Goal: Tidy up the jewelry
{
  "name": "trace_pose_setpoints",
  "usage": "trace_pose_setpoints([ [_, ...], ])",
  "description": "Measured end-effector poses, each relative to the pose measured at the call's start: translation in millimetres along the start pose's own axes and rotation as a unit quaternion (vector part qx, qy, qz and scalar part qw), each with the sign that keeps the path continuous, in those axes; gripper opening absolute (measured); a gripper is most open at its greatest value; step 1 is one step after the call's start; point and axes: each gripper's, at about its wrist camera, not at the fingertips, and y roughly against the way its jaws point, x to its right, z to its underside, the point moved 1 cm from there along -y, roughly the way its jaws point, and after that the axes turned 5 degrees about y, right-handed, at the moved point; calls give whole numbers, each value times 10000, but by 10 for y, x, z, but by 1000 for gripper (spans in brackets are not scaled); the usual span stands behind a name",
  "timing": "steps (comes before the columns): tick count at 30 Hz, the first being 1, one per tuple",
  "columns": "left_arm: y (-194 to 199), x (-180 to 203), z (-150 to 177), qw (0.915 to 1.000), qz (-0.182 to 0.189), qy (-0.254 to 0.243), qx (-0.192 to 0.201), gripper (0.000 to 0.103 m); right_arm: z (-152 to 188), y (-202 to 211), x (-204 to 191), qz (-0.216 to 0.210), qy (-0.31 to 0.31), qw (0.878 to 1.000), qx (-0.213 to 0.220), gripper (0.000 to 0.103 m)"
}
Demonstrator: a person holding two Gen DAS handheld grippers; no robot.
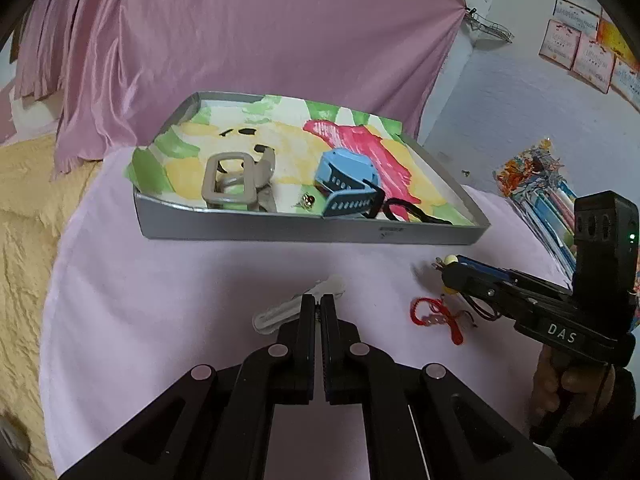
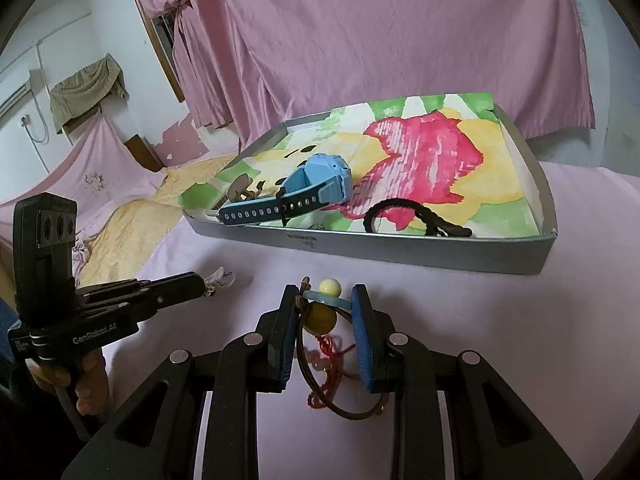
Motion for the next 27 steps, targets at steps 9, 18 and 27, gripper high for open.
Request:
trace_pose_setpoints([
  [9, -1, 43, 192, 9991, 290, 123, -278, 3, 104, 86, 28, -9, -46, 10000, -40, 23],
  [18, 23, 253, 390, 9965, 638, -96, -532, 3, 282, 168, 84, 17, -172, 9998, -106, 23],
  [27, 67, 480, 554, 9928, 875, -341, -745, 3, 385, 316, 175, 121, -289, 9995, -36, 23],
])
